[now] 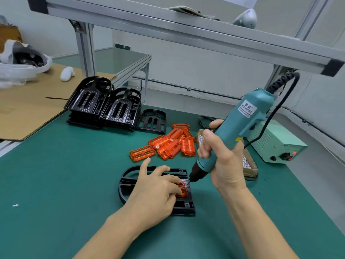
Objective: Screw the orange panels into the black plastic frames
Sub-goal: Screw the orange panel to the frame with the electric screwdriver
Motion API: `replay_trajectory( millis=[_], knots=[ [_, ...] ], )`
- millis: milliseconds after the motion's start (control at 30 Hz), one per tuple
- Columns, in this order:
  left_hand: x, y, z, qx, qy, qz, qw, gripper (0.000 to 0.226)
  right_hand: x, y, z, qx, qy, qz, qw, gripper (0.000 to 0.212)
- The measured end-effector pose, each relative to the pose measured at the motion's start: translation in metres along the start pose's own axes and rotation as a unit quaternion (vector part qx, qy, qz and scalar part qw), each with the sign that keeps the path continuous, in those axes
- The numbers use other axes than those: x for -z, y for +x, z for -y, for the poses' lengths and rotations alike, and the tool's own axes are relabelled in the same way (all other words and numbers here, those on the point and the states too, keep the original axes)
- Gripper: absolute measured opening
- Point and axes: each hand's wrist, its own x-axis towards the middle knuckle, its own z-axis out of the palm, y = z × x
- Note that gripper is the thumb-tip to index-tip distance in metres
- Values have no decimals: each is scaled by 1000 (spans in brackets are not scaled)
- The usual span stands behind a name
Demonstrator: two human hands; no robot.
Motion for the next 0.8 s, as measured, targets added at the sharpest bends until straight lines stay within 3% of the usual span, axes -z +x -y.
replay_trajectory(
  millis=[300,800],
  knots=[
    [-1,0,0,-1,-2,-4,1000,37,-2,5,-5,-7,-30,43,999,24],
    [-2,0,-1,0,-5,-8,1000,36,-2,4,-6,-5,-48,96,994,14]
  ],
)
